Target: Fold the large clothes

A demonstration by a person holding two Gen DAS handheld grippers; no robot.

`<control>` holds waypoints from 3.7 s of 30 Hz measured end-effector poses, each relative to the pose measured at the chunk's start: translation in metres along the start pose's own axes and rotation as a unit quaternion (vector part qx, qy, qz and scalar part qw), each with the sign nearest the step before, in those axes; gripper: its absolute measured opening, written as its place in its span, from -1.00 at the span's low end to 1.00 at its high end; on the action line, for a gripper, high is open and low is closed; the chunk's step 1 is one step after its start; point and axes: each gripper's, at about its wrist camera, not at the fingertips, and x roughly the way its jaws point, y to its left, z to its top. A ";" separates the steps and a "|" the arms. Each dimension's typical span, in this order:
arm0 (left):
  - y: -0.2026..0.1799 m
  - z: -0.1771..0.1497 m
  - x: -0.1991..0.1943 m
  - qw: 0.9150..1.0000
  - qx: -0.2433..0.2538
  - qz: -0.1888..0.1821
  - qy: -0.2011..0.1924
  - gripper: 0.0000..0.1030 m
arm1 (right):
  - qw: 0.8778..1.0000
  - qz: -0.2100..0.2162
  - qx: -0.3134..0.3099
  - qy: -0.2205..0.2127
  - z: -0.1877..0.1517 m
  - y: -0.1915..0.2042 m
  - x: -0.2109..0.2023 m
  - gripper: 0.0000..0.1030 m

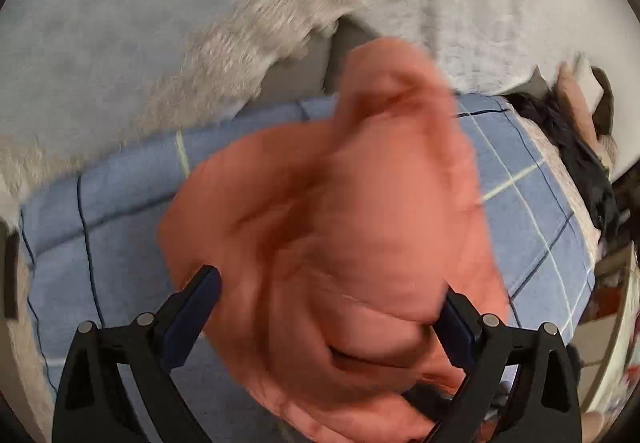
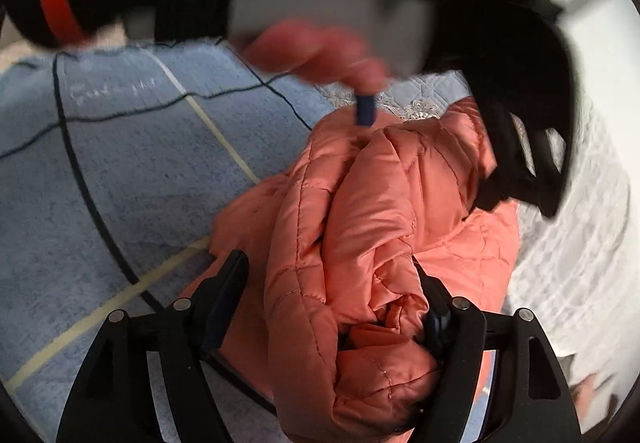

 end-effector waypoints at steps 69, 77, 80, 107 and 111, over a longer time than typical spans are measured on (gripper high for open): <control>0.070 -0.037 0.038 0.995 -0.094 -0.011 -0.017 1.00 | 0.932 0.214 0.287 0.059 -0.014 -0.143 0.005 0.45; 0.074 -0.040 0.041 0.995 -0.096 -0.013 -0.012 1.00 | 0.953 0.165 0.247 0.067 -0.023 -0.099 0.023 0.47; 0.074 -0.039 0.045 0.995 -0.095 -0.015 -0.010 1.00 | 0.951 0.155 0.260 0.066 -0.030 -0.093 0.028 0.48; 0.010 -0.101 -0.051 0.988 -0.086 0.059 -0.114 0.99 | 0.952 0.132 0.273 0.033 -0.040 -0.086 0.016 0.51; 0.008 -0.105 -0.022 0.991 -0.110 0.027 -0.072 1.00 | 0.955 0.133 0.264 0.024 -0.045 -0.084 0.016 0.51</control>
